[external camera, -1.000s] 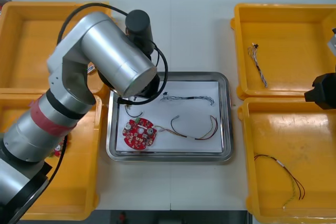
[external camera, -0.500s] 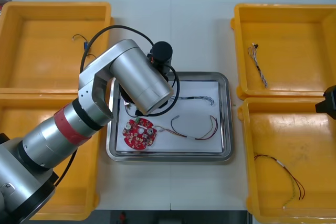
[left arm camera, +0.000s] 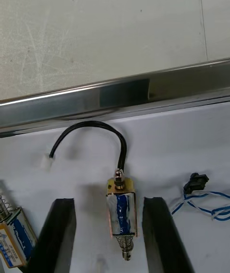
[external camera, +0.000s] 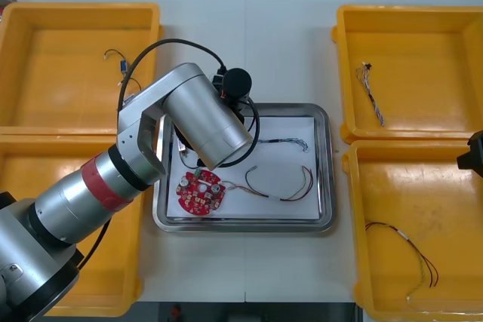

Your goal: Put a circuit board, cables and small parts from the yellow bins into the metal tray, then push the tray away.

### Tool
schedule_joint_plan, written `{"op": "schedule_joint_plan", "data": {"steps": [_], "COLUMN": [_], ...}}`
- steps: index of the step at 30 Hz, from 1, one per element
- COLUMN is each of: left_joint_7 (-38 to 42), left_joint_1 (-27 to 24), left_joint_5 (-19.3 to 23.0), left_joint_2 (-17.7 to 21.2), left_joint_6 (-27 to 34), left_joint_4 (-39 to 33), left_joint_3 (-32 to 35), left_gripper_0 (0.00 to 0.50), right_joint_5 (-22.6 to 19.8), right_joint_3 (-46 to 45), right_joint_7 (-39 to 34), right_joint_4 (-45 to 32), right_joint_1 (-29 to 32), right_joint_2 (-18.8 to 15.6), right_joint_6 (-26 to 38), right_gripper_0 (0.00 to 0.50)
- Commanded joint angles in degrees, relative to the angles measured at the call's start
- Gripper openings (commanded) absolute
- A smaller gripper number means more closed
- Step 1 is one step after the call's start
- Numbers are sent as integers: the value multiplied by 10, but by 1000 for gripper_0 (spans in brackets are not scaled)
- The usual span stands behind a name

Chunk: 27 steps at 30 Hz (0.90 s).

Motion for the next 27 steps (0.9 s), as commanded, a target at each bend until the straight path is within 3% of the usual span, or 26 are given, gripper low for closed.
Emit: {"op": "schedule_joint_plan", "data": {"steps": [1, 12, 15, 20, 27], "left_joint_7": [55, 56, 54, 51, 38], "left_joint_1": [-7, -7, -6, -3, 19], "left_joint_5": [-8, 26, 35, 54, 112], "left_joint_2": [-11, 0, 5, 26, 70], "left_joint_6": [-1, 83, 117, 182, 199], "left_joint_4": [-13, -103, -136, -194, -267], "left_joint_3": [0, 66, 90, 139, 226], "left_gripper_0": [500, 500, 500, 500, 500], "right_joint_5": [2, -8, -27, -69, -91], "right_joint_3": [-18, -18, -19, -1, 68], "right_joint_7": [8, 10, 10, 9, 5], "right_joint_4": [-3, -5, -11, -13, -45], "right_joint_1": [8, 7, 4, -16, -67], "right_joint_2": [-20, -21, -26, -47, -58], "right_joint_6": [-1, -1, -1, -1, -1], "right_gripper_0": [500, 500, 500, 500, 500]}}
